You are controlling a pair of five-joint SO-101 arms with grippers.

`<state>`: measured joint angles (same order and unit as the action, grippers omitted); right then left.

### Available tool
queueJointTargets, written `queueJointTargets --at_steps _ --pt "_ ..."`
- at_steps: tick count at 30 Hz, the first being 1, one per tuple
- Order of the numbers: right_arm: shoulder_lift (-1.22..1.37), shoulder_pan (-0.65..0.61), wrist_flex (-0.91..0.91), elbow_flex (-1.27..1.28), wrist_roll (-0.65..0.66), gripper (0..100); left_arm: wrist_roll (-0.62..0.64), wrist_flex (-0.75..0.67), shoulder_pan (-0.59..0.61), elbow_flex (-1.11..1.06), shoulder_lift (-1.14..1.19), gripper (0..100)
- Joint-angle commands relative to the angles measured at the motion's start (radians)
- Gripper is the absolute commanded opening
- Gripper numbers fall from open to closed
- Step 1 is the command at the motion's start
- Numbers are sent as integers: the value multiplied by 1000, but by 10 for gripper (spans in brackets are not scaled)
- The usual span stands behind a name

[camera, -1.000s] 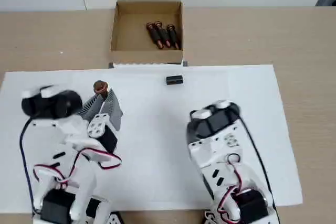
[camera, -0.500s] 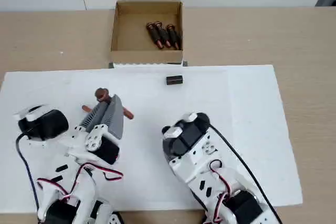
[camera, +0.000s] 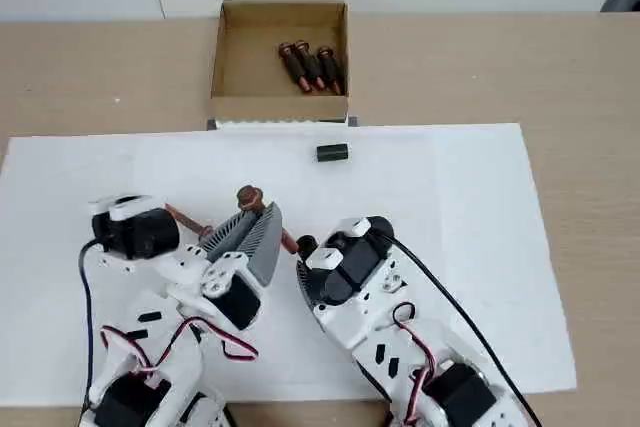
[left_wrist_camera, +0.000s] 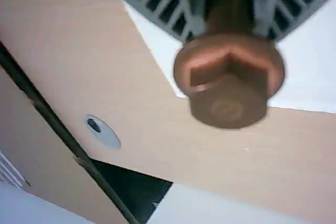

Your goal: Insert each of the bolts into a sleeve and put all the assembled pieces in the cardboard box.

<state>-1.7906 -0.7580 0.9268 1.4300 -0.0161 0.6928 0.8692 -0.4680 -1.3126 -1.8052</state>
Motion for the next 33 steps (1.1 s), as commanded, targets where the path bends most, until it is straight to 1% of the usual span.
queueJointTargets --at_steps 1,8,13,15,21,24,29,33 --pt "-7 -5 -31 -11 2 3 5 -25 -21 2 -9 7" --pt "-7 -8 -28 -11 2 3 3 -26 -12 7 -11 7" --pt "-7 -79 -25 -6 2 3 3 -103 -12 1 -11 7" --pt "-7 -90 -31 9 2 3 3 -109 -12 -12 -9 7" --pt "-7 -59 -31 15 2 3 -63 -101 -12 -16 -11 7" --pt "-7 -28 -31 14 2 3 -63 -101 -12 -16 -11 7" --pt "-8 -27 -31 11 3 3 -63 -101 -12 -15 -11 7" --pt "-8 -27 -31 11 3 3 -91 -68 -14 -15 -11 7"
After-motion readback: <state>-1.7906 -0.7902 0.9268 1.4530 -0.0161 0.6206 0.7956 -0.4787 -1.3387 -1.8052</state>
